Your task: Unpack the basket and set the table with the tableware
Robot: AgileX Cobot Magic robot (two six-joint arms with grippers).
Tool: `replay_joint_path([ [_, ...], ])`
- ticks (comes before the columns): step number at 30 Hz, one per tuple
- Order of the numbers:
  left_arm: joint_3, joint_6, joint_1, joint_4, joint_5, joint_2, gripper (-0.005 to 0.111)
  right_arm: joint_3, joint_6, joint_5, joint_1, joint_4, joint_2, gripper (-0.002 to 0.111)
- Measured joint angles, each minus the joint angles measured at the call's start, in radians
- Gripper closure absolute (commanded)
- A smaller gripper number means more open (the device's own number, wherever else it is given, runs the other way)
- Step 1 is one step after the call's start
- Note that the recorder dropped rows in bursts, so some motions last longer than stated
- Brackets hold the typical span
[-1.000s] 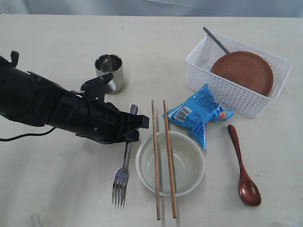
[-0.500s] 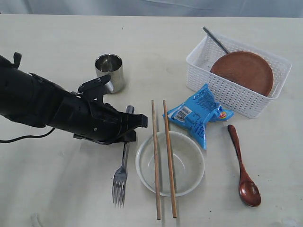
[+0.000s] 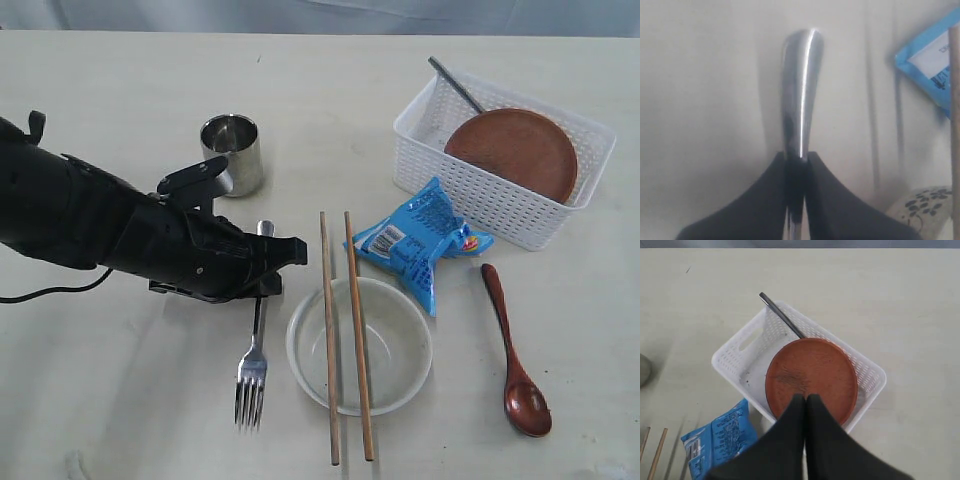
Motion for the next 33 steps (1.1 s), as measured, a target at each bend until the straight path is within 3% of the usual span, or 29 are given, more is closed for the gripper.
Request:
replay_joint_path([
  [10, -0.002, -0.007, 0.0, -0.002, 0.002, 0.0, 0.067, 0.0, 0.0, 0.0, 0.0, -0.002, 0.0, 0.108],
  [33, 0.012, -0.011, 0.0, 0.047, -0.034, -0.172, 0.072, 0.0, -0.008, 0.0, 0.0, -0.003, 0.0, 0.108],
])
